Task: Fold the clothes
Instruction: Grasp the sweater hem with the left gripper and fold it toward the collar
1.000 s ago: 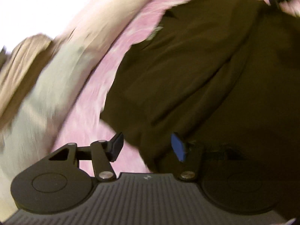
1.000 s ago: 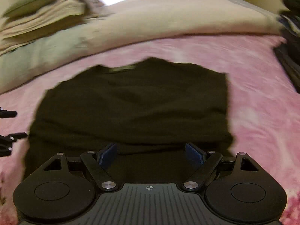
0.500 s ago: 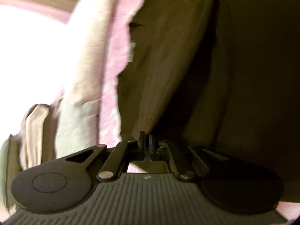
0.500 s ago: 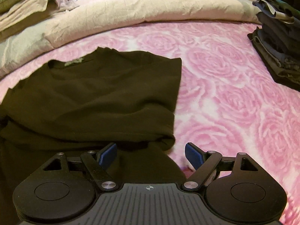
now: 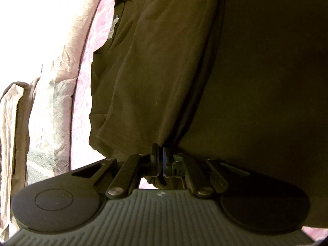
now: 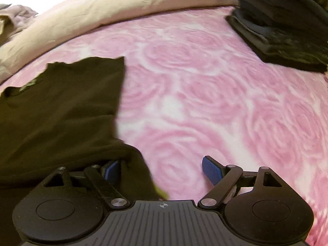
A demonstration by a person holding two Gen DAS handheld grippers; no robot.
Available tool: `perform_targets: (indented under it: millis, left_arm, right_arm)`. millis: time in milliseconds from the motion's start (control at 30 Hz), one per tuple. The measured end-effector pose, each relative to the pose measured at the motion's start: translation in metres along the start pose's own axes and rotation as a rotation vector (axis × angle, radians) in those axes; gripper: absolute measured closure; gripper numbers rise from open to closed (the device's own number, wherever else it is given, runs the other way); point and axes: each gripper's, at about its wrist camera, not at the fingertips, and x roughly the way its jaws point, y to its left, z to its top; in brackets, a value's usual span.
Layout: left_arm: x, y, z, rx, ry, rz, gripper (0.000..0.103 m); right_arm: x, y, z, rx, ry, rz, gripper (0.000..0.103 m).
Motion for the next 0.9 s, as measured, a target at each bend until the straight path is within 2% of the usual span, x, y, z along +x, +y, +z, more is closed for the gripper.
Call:
perform_targets:
  millis: [100,233,333,500,567,700,900]
  left_arm:
    - [-0.001,-0.001,0.0,0.007,0.002,-0.043,0.099]
    - [-0.008,0.0,-0.001,-0.018,0.003,-0.068,0.088]
    - [-0.015,0.001,-0.005,-0.086,0.026,-0.086,0.087]
    - [-0.036,-0.002,-0.01,-0.223,0.049,-0.112,0.081]
    - [-0.05,-0.012,-0.008,-0.275,0.057,-0.135,0.076]
    - [-0.076,-0.048,-0.007,-0.331,0.09,-0.164,0.075]
    - [-0.123,-0.097,-0.029,-0.417,0.153,-0.17,0.072]
  right_arm:
    - [0.0,-0.007,0.001,0.074,0.01,0.027,0.02]
    - [-0.006,-0.009,0.002,0.111,0.021,0.026,0.02]
    - [-0.017,-0.006,-0.004,0.113,0.033,0.0,0.02]
    - [-0.03,-0.017,-0.027,0.116,0.109,-0.009,0.02]
    - [-0.036,-0.02,-0.038,0.085,0.157,-0.005,0.02]
    - [-0.047,-0.03,-0.059,0.036,0.242,-0.005,0.02]
    - [-0.067,-0.042,-0.083,-0.059,0.293,0.048,0.02]
